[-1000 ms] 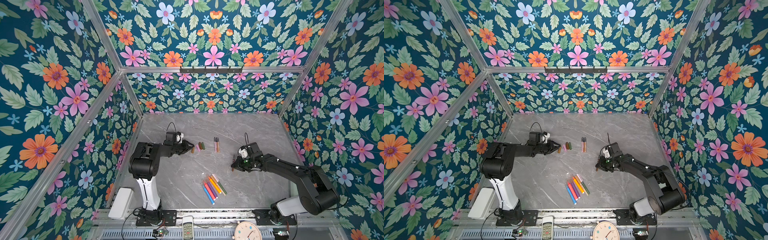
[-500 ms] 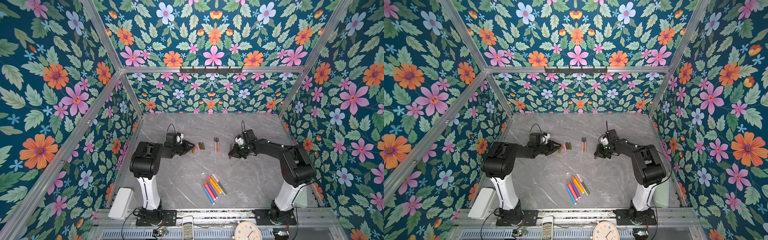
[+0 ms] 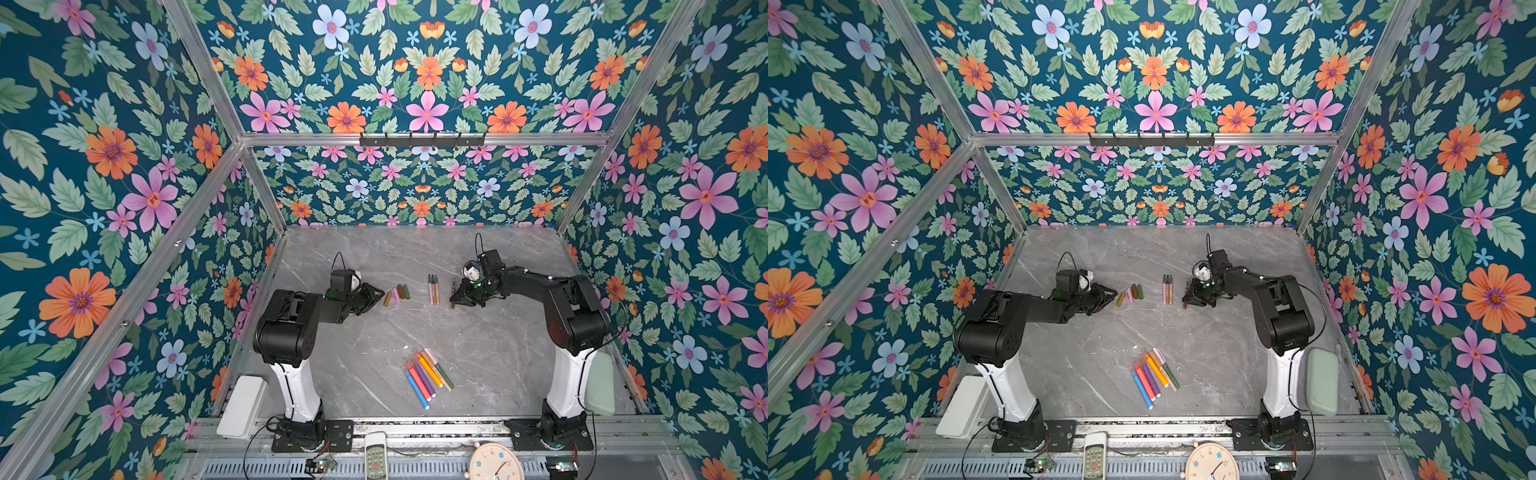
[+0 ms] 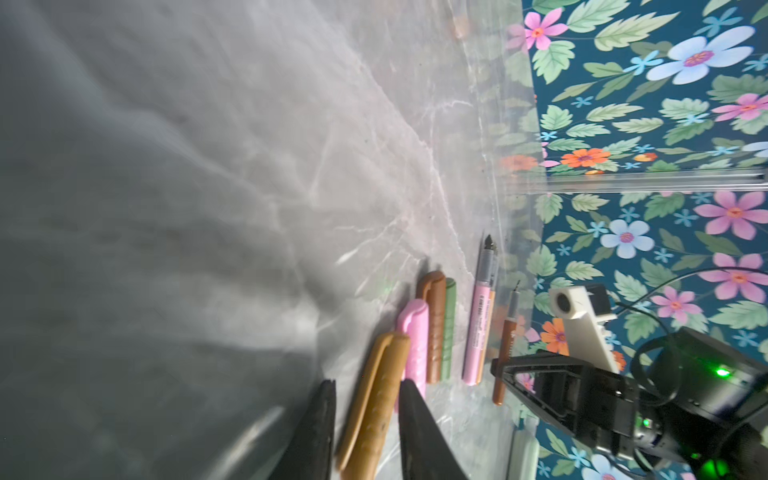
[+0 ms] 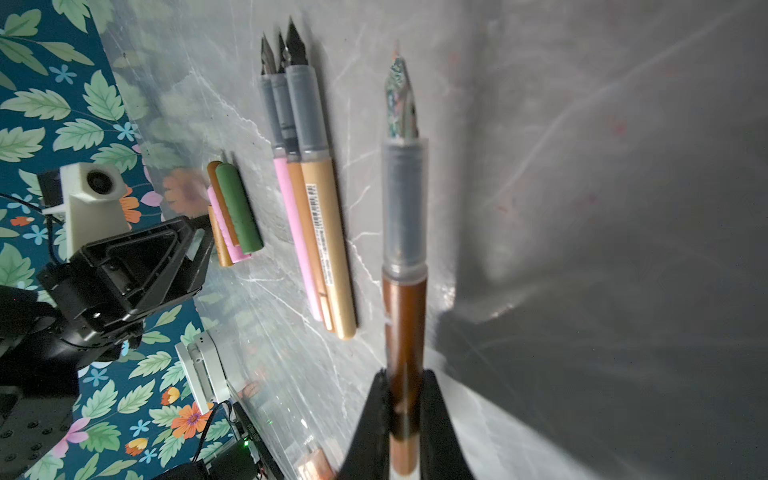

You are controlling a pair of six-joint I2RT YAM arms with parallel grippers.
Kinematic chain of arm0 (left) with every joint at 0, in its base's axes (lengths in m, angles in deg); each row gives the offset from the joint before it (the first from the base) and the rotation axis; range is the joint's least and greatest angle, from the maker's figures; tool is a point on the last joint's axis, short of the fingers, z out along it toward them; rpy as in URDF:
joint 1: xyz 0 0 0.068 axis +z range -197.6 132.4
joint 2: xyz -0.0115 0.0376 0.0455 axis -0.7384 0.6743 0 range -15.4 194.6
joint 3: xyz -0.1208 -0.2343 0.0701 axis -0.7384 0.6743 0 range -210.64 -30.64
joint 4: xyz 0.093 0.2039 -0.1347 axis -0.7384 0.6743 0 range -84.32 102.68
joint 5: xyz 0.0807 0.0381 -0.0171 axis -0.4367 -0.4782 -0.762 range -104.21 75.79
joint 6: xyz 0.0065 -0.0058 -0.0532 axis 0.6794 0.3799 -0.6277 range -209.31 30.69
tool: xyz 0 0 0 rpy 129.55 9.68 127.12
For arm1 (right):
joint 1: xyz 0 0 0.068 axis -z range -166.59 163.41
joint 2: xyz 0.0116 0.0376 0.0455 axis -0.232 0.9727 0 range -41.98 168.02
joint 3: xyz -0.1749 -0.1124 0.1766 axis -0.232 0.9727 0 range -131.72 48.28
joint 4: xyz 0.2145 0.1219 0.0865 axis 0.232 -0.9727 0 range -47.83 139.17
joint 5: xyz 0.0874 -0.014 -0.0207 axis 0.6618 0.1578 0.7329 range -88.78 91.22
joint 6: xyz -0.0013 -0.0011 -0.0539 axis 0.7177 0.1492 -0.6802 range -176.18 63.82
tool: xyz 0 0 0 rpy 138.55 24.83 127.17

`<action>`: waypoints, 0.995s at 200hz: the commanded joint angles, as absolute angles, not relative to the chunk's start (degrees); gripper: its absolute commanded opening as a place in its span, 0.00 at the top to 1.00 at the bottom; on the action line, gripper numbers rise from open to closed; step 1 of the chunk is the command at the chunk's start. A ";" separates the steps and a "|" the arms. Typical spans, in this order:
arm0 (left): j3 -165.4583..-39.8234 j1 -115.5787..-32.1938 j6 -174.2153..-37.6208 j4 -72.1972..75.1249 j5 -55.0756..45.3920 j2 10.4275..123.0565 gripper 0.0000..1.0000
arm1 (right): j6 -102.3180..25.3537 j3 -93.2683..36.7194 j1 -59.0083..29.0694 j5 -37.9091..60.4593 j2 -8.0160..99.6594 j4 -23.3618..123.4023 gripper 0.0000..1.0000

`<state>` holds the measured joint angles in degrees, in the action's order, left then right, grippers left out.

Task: Open the pen caps
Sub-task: 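Lower the uncapped brown pen beside the other uncapped pens, open right gripper, then move the right gripper to the pen bundle and grasp the lilac-capped green pen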

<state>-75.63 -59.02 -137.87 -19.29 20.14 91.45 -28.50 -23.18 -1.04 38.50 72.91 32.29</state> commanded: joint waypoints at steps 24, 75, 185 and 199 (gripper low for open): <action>-71.36 -59.30 -136.18 -16.11 19.60 90.08 0.74 | -29.64 -24.59 -1.09 39.98 73.87 31.36 0.74; -70.90 -61.98 -138.70 -19.86 19.82 91.14 0.73 | -29.16 -22.52 -1.09 39.07 72.21 32.91 0.65; -73.53 -64.87 -140.96 -22.94 19.62 93.95 0.73 | -28.72 -21.71 -1.09 38.46 71.77 33.16 0.72; -73.26 -64.91 -140.40 -22.25 19.55 93.48 0.73 | -28.67 -21.23 -1.08 38.00 71.33 33.54 0.72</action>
